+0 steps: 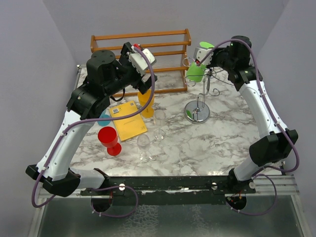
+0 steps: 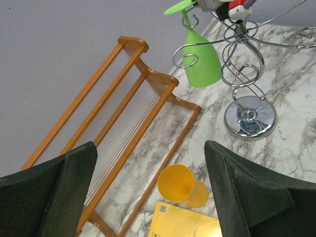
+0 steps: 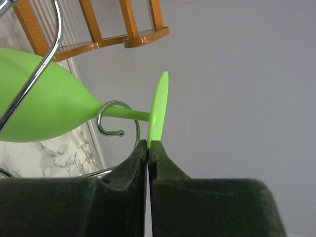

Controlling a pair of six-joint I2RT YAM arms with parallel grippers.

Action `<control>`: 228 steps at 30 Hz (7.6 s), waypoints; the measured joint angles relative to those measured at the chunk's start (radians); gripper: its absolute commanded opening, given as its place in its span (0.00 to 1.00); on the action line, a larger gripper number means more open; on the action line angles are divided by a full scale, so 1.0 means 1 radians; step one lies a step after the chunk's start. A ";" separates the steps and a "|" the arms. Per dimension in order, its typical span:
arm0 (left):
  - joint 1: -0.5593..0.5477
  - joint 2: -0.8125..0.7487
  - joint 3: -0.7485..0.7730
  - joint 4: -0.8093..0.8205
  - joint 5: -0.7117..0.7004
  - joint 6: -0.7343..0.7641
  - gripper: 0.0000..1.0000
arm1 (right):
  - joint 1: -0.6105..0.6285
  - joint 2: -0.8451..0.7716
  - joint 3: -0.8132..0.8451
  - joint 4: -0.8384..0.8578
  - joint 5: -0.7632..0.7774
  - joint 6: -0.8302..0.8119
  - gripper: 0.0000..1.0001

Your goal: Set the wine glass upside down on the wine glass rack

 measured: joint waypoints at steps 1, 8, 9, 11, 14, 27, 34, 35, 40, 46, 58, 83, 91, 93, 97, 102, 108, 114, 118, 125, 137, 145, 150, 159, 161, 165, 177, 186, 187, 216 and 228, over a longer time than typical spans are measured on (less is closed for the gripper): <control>0.000 0.000 -0.001 0.000 0.000 0.000 0.93 | 0.000 0.000 0.000 -0.002 -0.003 -0.006 0.01; 0.000 0.000 -0.010 -0.003 0.000 0.000 0.93 | 0.000 0.000 0.000 -0.014 -0.031 -0.040 0.01; 0.000 0.000 -0.010 -0.003 0.000 0.000 0.93 | 0.000 0.000 -0.001 -0.014 -0.033 -0.043 0.01; 0.000 -0.001 -0.010 -0.003 0.000 0.000 0.93 | 0.000 0.000 -0.004 -0.014 -0.039 -0.047 0.03; 0.000 -0.003 -0.016 -0.003 0.000 0.000 0.93 | 0.000 -0.004 -0.018 -0.014 -0.044 -0.051 0.05; 0.000 -0.021 -0.034 -0.010 0.000 0.011 0.93 | 0.000 -0.027 -0.039 -0.002 -0.056 -0.050 0.19; 0.000 -0.021 -0.036 -0.014 0.000 0.015 0.93 | 0.000 -0.030 -0.039 -0.003 -0.072 -0.048 0.19; 0.000 -0.021 -0.036 -0.014 0.000 0.015 0.93 | 0.000 -0.030 -0.039 -0.003 -0.073 -0.047 0.20; 0.000 -0.021 -0.036 -0.014 0.000 0.015 0.93 | -0.001 -0.030 -0.039 -0.003 -0.077 -0.042 0.22; 0.000 -0.021 -0.036 -0.014 0.000 0.015 0.93 | -0.001 -0.034 -0.039 -0.005 -0.083 -0.040 0.29; 0.000 -0.031 -0.053 -0.014 0.000 0.022 0.93 | -0.001 -0.045 -0.039 -0.013 -0.060 -0.061 0.33; 0.000 -0.064 -0.112 -0.005 -0.016 0.037 0.94 | -0.001 -0.047 0.005 0.087 0.067 0.071 0.38; 0.021 -0.098 -0.253 0.047 -0.109 0.036 0.94 | -0.001 -0.094 -0.060 0.245 0.137 0.219 0.59; 0.042 -0.099 -0.290 0.053 -0.113 0.013 0.93 | -0.001 -0.140 -0.103 0.260 0.133 0.275 0.63; 0.094 -0.098 -0.346 0.063 -0.114 -0.066 0.93 | -0.001 -0.212 -0.113 0.266 0.121 0.410 0.66; 0.122 -0.092 -0.387 0.080 -0.068 -0.153 0.93 | -0.001 -0.288 -0.101 0.232 0.092 0.588 0.80; 0.122 -0.051 -0.391 0.079 0.100 -0.220 0.87 | -0.001 -0.323 -0.042 0.067 -0.080 0.695 0.80; 0.094 0.025 -0.389 0.042 0.170 -0.229 0.83 | -0.001 -0.372 -0.021 -0.100 -0.304 0.657 0.81; 0.056 0.076 -0.378 -0.019 0.170 -0.197 0.81 | -0.001 -0.415 -0.051 -0.135 -0.340 0.655 0.81; 0.019 0.152 -0.269 -0.141 0.169 -0.128 0.69 | -0.006 -0.440 -0.077 -0.154 -0.373 0.681 0.80; -0.020 0.253 -0.150 -0.309 0.133 -0.072 0.52 | -0.006 -0.441 -0.074 -0.179 -0.389 0.721 0.80; -0.047 0.258 -0.143 -0.344 0.103 -0.052 0.47 | -0.006 -0.441 -0.073 -0.179 -0.391 0.727 0.80; -0.064 0.284 -0.143 -0.348 0.086 -0.048 0.41 | -0.006 -0.447 -0.073 -0.179 -0.390 0.727 0.79; -0.088 0.335 -0.143 -0.368 0.050 -0.037 0.13 | -0.006 -0.481 -0.073 -0.178 -0.388 0.729 0.79; -0.090 0.338 -0.143 -0.370 0.048 -0.034 0.03 | -0.006 -0.484 -0.073 -0.177 -0.379 0.736 0.79; -0.091 0.338 -0.143 -0.370 0.050 -0.022 0.00 | -0.006 -0.480 -0.073 -0.163 -0.332 0.757 0.80; -0.093 0.253 -0.143 -0.384 0.229 0.010 0.00 | -0.006 -0.438 -0.092 -0.101 -0.058 0.813 0.71; -0.080 0.178 -0.126 -0.348 0.410 -0.063 0.00 | -0.007 -0.451 -0.172 -0.106 0.048 0.864 0.67; -0.072 0.178 -0.123 -0.338 0.435 -0.079 0.00 | -0.007 -0.454 -0.172 -0.108 0.048 0.872 0.67; 0.032 -0.003 0.209 0.021 0.282 -0.457 0.00 | -0.079 -0.410 -0.001 -0.092 -0.382 1.272 0.57; 0.032 0.129 0.293 0.099 0.174 -0.525 0.00 | -0.079 -0.294 0.069 -0.014 -0.406 1.479 0.54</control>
